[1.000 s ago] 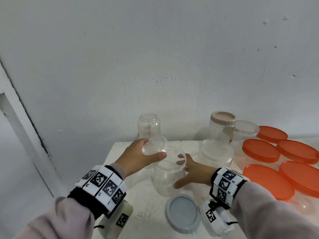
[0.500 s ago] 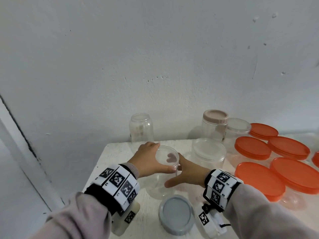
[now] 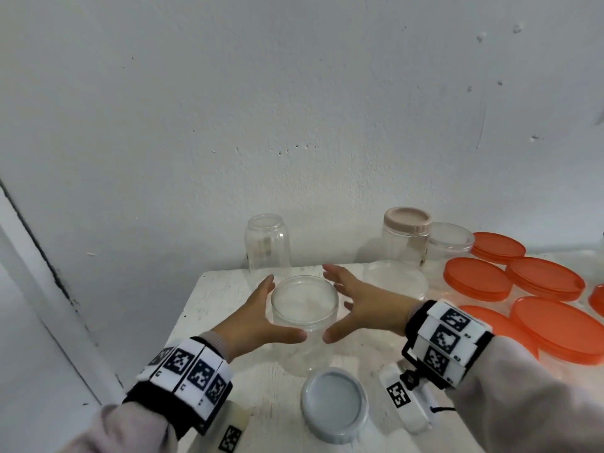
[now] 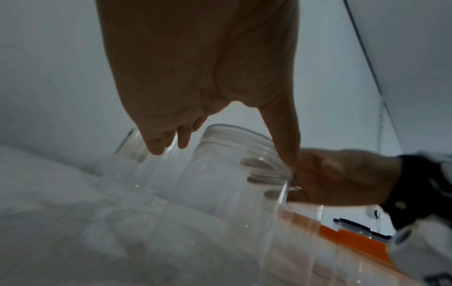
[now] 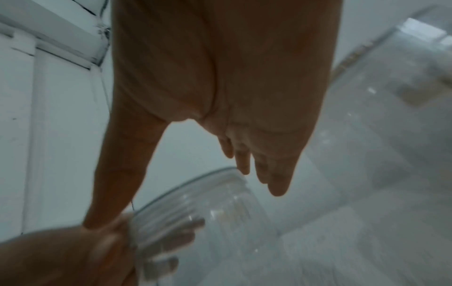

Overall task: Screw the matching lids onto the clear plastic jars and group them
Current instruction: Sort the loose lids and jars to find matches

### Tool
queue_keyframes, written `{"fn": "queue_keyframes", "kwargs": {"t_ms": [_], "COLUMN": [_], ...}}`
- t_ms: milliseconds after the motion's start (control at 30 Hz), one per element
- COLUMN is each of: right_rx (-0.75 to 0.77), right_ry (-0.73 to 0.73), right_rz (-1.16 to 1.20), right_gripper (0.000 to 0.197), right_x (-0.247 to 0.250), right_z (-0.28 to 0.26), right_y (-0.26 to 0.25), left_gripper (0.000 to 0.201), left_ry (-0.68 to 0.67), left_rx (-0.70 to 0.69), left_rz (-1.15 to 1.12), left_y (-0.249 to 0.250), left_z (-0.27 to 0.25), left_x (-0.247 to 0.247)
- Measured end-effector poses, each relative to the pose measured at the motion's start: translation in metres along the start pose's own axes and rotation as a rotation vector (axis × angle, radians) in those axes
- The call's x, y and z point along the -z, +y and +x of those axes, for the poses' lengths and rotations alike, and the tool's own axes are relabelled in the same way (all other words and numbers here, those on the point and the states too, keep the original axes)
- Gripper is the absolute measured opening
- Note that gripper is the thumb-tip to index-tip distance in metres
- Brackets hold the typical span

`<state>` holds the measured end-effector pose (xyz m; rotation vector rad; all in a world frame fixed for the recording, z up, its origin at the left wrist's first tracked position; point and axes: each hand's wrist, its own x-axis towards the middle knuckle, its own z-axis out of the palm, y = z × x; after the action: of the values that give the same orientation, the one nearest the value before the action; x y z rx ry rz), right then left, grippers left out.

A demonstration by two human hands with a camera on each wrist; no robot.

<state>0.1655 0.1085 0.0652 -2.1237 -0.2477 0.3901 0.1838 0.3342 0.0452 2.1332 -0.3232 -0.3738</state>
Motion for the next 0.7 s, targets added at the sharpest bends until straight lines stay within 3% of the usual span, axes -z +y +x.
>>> {"fn": "queue_keyframes", "kwargs": {"t_ms": [167,300,533,700], "right_rx": [0.022,-0.021,-0.05,-0.084], "right_ry": [-0.076,-0.177,-0.197,-0.147], "right_rz": [-0.309,-0.551,-0.694,-0.821], "right_gripper": [0.11,0.104,0.099,0.102], "right_x": [0.002,-0.005,-0.005,-0.008], "right_z": [0.011,0.025,0.031,0.03], "right_y": [-0.039,-0.057,-0.069,-0.07], "left_gripper": [0.106,0.097,0.117,0.113], "left_ry": [-0.062,-0.029,0.023,0.031], "left_rx": [-0.065,-0.133,-0.1,-0.095], "left_rz": [-0.177,-0.256,-0.266,-0.249], "left_y": [-0.014,-0.016,-0.027,-0.029], "left_z": [0.001,0.003,0.005,0.006], "left_x": [-0.013,-0.024,-0.026,-0.027]}}
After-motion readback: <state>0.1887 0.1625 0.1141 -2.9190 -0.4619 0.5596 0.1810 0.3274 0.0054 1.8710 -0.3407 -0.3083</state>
